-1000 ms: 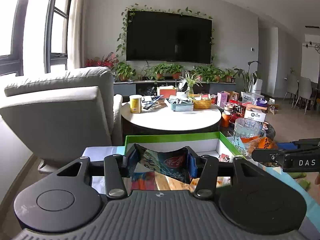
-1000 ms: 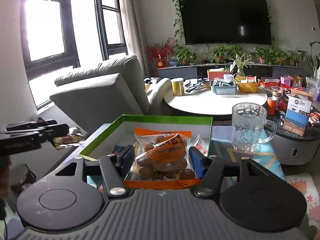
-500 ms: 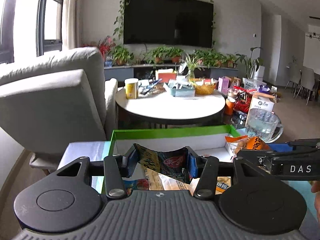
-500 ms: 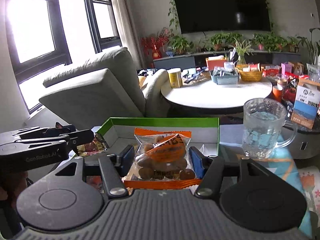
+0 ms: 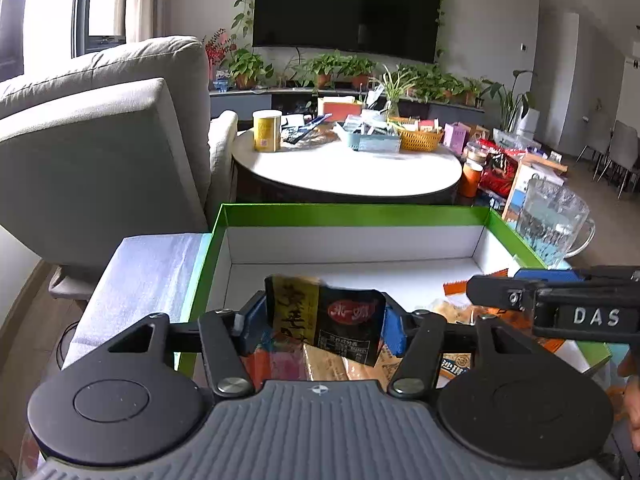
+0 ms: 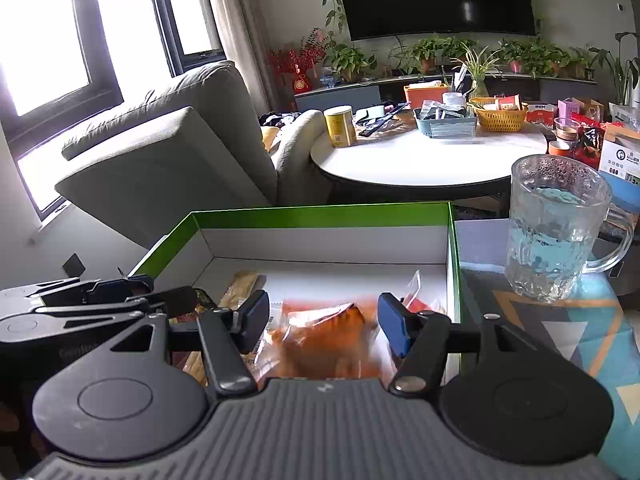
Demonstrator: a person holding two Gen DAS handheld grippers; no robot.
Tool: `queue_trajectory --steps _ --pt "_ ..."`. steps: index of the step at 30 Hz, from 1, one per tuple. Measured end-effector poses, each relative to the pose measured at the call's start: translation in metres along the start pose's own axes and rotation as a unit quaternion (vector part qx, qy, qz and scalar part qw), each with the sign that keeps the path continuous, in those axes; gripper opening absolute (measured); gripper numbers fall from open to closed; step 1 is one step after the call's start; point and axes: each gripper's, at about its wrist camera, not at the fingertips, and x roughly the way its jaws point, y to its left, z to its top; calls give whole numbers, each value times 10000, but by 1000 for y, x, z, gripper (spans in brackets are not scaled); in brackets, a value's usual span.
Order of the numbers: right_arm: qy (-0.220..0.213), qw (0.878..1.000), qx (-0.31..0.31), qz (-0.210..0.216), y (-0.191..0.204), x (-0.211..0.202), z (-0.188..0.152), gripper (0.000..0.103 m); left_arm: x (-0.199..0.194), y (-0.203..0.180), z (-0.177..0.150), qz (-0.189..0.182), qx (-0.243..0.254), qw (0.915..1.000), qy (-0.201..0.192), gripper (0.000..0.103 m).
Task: Organize snacks
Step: 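Lift the green packet and nut bag into the green box and release both, then grasp the red sausage pouch with the left tool while the right tool grasps a brown wrapped packet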
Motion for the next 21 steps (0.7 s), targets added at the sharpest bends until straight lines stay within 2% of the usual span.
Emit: queue_trajectory --steps 5,11,21 --pt "-13 10000 28 -7 1 -7 -1 62 -6 -1 0 87 64 9999 -74 63" --pt "-85 9999 111 -29 -2 -22 -1 62 -22 0 0 307 122 9993 -199 65" --pt "-310 9994 -17 -134 1 -52 -3 62 -68 13 -13 491 -105 9984 -266 65"
